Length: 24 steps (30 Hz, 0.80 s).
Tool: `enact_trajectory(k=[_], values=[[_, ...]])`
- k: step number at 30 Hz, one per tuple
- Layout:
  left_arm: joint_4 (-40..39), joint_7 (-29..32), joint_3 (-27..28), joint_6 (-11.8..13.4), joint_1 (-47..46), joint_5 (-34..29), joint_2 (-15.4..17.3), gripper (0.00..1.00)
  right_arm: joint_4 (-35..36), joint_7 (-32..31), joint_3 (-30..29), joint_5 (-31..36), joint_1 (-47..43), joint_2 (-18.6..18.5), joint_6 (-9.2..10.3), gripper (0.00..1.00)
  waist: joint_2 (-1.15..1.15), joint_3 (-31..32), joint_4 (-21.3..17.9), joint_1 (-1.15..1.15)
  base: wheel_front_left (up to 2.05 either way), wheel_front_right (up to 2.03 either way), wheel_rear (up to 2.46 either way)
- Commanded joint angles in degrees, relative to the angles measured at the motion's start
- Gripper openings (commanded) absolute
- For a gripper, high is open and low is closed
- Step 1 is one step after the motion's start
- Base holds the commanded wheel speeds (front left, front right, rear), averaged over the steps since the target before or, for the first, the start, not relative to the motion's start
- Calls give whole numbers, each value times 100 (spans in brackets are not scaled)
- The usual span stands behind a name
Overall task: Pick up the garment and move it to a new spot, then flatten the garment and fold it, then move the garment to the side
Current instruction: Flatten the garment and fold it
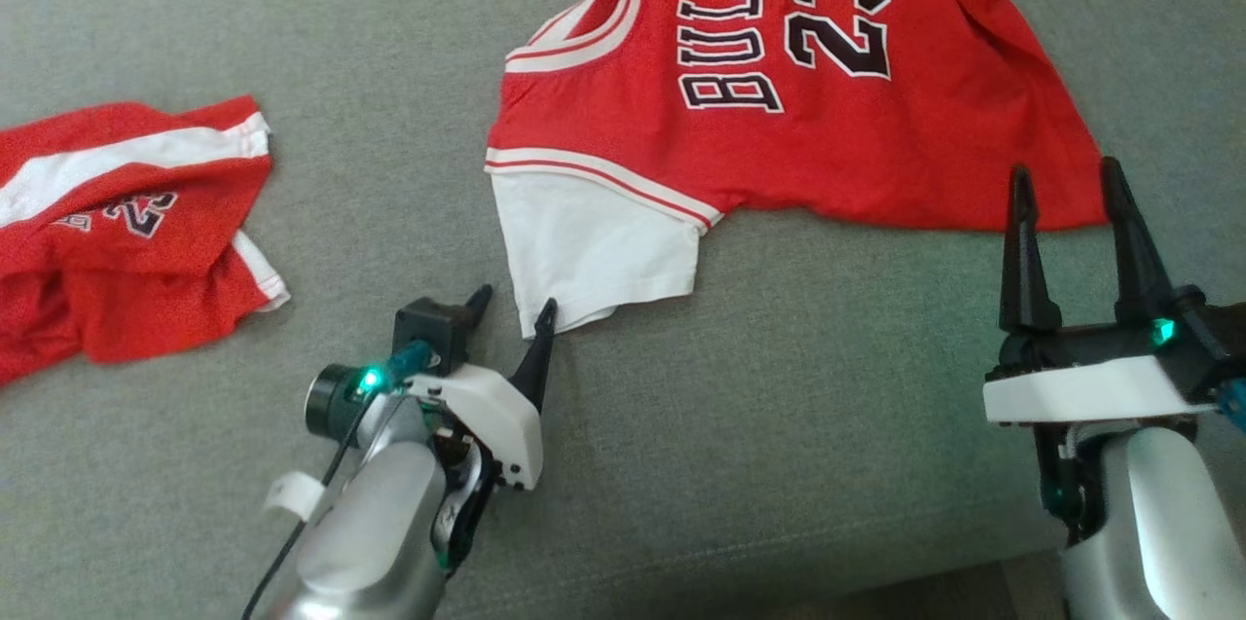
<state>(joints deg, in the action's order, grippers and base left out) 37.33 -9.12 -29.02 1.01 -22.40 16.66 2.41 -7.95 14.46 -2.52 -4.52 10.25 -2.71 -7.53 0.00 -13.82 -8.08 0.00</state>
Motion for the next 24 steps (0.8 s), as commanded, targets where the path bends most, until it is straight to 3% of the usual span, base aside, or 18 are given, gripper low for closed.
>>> enact_trajectory(k=[1,5,8,9,10,11,17,24], values=[[-77,27,131,22,-199,-16,47,100,219,53,98,9,189,-17,4,100,0,-34,-41,0,0,0,0],[243,134,-12,24,-332,4,47,100,233,53,44,-6,212,-17,4,100,0,-67,-84,0,0,0,0],[358,185,-168,-139,-381,115,47,100,225,53,-5,-12,239,-17,4,100,0,-73,-90,0,0,0,0],[381,205,-227,-202,-393,153,47,68,217,53,-22,-10,249,-17,4,100,0,-73,-88,0,0,0,0],[402,226,-287,-266,-404,188,47,20,208,53,-37,-7,260,-17,4,100,0,-72,-85,0,0,0,0],[419,243,-348,-319,-416,208,47,0,199,53,-53,-4,271,-17,4,100,0,-71,-79,0,0,0,0],[360,-18,-431,-329,-482,384,47,0,115,53,-166,-7,309,-17,4,100,0,-7,-24,0,0,0,0],[-226,-554,101,14,-509,630,53,0,-327,-12,-322,-65,329,-17,4,100,0,131,96,0,0,0,0]])
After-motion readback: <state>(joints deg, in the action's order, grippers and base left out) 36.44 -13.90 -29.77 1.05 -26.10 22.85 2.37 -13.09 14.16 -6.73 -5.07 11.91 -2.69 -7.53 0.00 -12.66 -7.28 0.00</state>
